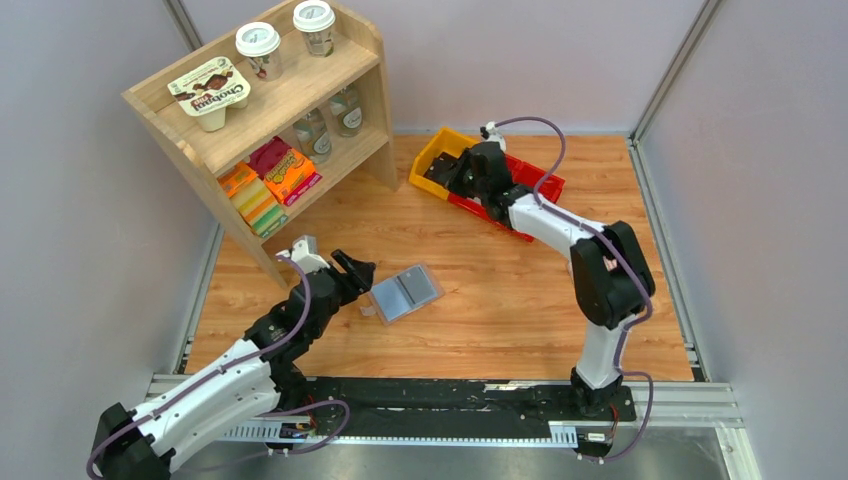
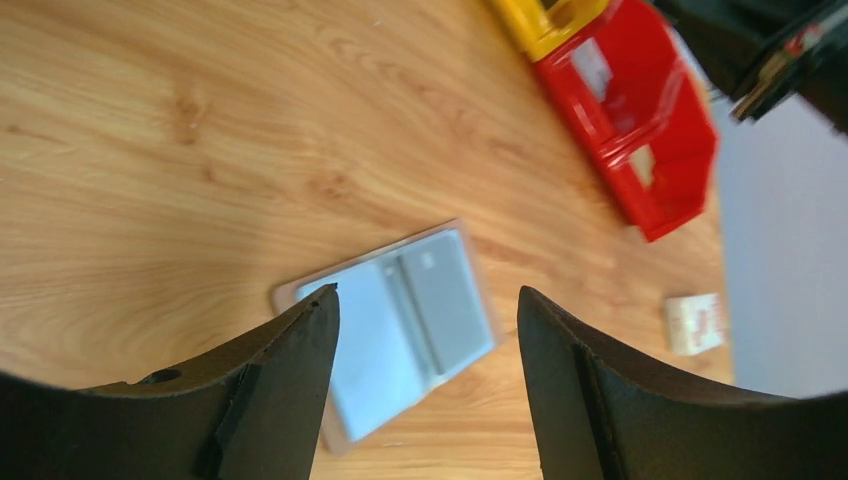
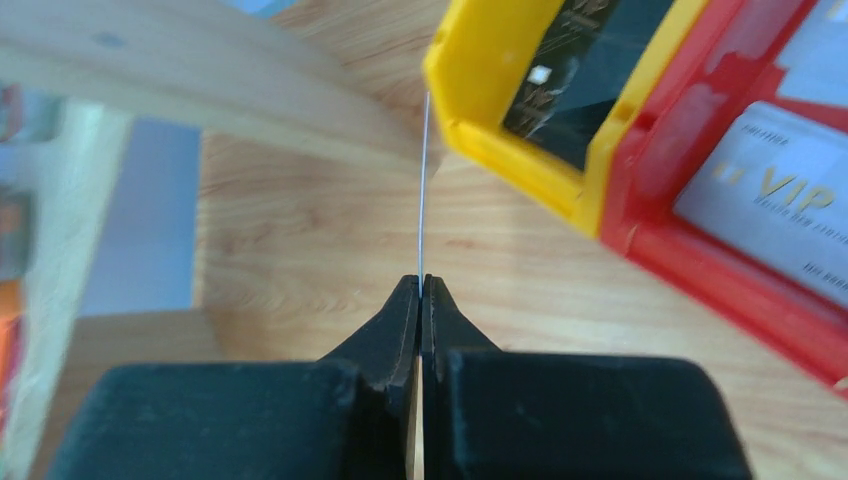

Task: Take the credit cards out of the card holder
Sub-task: Place the credit card in the storage box.

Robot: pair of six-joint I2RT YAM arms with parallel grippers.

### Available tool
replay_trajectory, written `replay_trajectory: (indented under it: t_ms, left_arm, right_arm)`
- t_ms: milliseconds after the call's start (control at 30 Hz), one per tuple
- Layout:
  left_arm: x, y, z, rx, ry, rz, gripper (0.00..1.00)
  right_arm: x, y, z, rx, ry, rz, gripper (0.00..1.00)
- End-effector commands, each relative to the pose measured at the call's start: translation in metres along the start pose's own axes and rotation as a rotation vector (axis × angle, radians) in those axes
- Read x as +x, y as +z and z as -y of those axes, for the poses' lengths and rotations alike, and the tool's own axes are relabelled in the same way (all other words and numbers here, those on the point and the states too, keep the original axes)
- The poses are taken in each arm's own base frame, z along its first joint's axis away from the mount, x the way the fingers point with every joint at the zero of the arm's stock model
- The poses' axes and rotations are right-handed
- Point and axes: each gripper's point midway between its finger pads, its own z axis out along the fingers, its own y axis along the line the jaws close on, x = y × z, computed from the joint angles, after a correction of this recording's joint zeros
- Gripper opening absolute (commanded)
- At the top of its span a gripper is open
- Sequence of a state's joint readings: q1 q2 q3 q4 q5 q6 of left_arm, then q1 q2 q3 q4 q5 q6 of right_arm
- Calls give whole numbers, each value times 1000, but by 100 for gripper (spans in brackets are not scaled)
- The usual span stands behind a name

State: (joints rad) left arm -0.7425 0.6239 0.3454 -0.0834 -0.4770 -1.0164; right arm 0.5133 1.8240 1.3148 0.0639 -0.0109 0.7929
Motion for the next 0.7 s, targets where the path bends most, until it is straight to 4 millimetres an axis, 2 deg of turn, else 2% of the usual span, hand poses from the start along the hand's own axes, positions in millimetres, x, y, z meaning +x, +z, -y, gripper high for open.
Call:
replay_trajectory:
  t_ms: [0,100,200,267,400,500,567,667]
  left_arm:
    - [1,-3,-18,-77,158,-31,73]
    - [1,-2,-17,-75,175,-36,74]
    - [1,-1,-16,-72,180,-35,74]
    - [2,0,-17,-74,188,-37,74]
    - [3,1,-17,-78,192,-41,74]
    - [5,0,-17,-74,187,-50,74]
    - [5,0,-15,-72,183,-52,74]
    - [7,0,-12,-57,185,-64,73]
  right_arm:
    - [-24,35,18,90,-61,74,1]
    - [-34,59,19,97,-70,97,2]
    - [-35,84,27,107,-64,95,2]
    - [-28,101,34,105,-57,81,2]
    - [-27,118,37,94,-55,72,5]
    - [-30,121,42,101,-48,68,10]
    - [-36,117,46,117,-50,81,23]
    - [-45,105,48,139,-66,86,36]
